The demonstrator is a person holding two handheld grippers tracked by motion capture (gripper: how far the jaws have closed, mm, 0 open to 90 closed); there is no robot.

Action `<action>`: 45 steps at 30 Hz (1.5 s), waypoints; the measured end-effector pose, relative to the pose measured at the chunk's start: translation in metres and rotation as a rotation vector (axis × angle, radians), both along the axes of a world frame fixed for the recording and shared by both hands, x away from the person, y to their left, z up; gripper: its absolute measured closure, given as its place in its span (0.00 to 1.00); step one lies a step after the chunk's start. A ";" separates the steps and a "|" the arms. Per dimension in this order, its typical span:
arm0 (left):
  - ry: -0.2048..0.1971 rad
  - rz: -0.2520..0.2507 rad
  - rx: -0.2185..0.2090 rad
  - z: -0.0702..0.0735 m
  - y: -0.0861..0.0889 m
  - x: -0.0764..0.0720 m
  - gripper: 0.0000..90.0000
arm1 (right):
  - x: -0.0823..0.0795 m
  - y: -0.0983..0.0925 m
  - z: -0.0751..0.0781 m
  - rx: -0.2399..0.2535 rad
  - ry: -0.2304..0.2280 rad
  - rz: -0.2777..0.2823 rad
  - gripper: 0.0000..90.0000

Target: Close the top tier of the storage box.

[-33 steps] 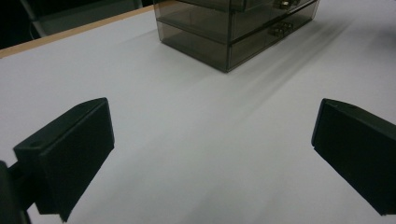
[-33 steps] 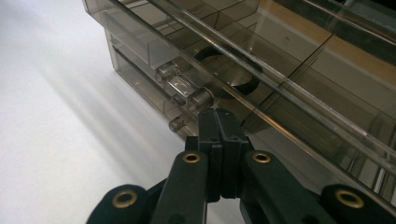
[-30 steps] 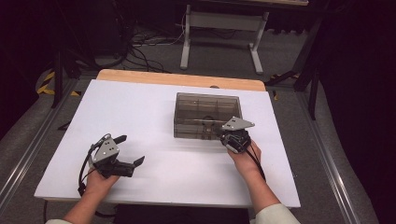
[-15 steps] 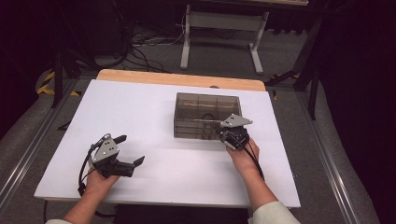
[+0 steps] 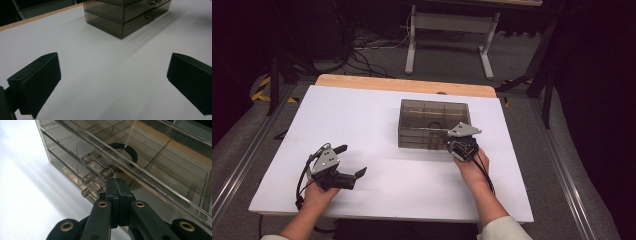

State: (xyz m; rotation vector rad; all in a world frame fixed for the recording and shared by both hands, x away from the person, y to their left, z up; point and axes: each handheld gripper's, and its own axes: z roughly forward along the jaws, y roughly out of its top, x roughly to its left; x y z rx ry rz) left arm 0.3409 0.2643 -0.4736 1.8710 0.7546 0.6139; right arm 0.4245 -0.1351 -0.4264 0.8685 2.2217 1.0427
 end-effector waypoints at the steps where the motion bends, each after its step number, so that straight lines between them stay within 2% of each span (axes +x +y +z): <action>1: 0.000 -0.001 -0.001 0.000 0.000 0.000 0.00 | -0.001 -0.001 0.001 -0.002 -0.002 -0.003 1.00; 7: 0.002 -0.001 0.002 0.000 0.000 0.000 0.00 | -0.005 -0.008 0.005 0.032 0.004 -0.012 1.00; 14: 0.006 -0.004 0.009 0.000 0.000 -0.001 0.00 | -0.015 -0.009 0.019 0.062 -0.031 0.024 1.00; 20: 0.005 0.000 0.007 0.000 0.001 -0.002 0.00 | -0.021 -0.008 0.026 0.078 -0.048 0.049 0.97; 26: 0.005 0.001 0.006 0.000 0.001 -0.003 0.00 | -0.027 -0.012 0.030 0.104 -0.054 0.075 0.88; 30: 0.005 0.001 0.002 0.000 0.002 -0.003 0.00 | -0.033 -0.016 0.033 0.127 -0.067 0.094 0.79; 35: 0.005 0.002 -0.002 0.000 0.002 -0.002 0.00 | -0.039 -0.023 0.036 0.152 -0.074 0.131 0.63; 39: 0.004 0.001 0.000 0.000 0.002 -0.003 0.00 | -0.044 -0.029 0.039 0.176 -0.080 0.158 0.45; 42: 0.006 0.002 -0.004 0.000 0.002 -0.003 0.00 | -0.049 -0.034 0.038 0.185 -0.108 0.175 0.30; 45: 0.005 0.000 0.000 0.000 0.002 -0.003 0.00 | -0.052 -0.040 0.037 0.221 -0.098 0.193 0.19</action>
